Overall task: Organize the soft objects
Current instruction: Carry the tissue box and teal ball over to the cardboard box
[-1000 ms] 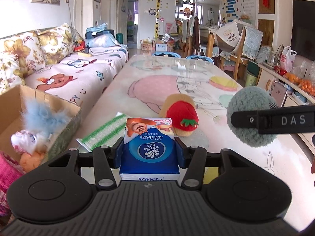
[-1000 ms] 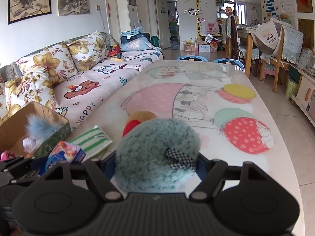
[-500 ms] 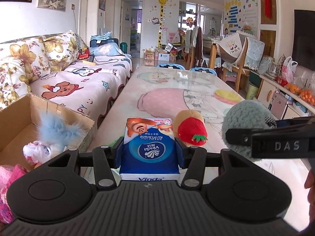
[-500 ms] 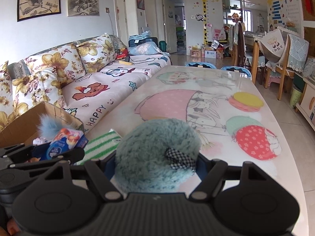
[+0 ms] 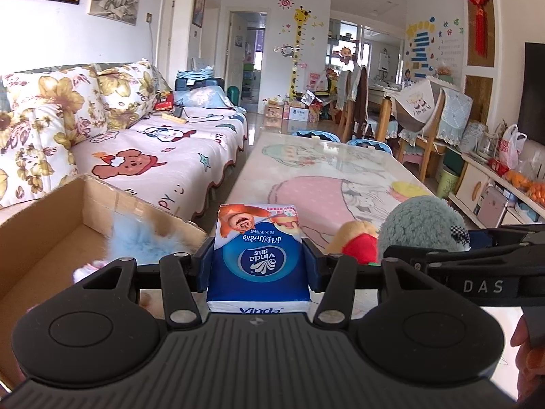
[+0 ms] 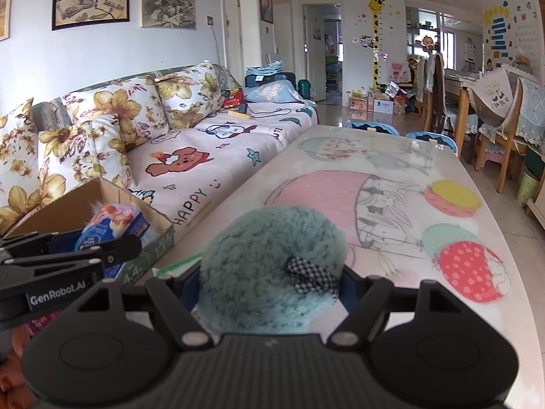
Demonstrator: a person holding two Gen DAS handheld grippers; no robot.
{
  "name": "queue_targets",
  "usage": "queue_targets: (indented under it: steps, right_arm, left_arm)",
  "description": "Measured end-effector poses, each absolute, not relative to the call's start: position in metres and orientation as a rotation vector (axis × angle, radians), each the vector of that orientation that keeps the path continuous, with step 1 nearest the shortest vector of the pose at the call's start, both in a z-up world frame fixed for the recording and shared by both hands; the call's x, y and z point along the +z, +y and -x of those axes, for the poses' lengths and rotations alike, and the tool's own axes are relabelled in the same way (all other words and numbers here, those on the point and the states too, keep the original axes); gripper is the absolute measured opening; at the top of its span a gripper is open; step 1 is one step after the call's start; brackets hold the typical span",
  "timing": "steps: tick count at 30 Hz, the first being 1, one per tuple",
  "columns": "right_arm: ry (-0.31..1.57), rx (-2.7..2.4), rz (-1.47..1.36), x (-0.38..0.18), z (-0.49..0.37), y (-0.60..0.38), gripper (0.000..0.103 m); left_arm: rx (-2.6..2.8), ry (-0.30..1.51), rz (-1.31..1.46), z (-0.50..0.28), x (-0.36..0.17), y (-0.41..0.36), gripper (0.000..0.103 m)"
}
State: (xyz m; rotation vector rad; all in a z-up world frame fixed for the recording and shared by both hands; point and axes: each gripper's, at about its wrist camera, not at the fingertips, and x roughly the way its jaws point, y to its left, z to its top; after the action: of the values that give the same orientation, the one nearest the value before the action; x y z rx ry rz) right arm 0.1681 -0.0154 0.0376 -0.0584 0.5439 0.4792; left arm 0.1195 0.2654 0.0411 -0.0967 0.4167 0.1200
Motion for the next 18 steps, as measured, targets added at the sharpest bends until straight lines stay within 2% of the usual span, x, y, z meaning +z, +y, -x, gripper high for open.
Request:
queue_targets:
  steps: [18]
  right_arm:
    - [0.520, 0.620, 0.136, 0.038, -0.167, 0.062, 0.076]
  left_arm:
    - [0.228, 0.401, 0.176, -0.102, 0.050, 0.299, 0.063]
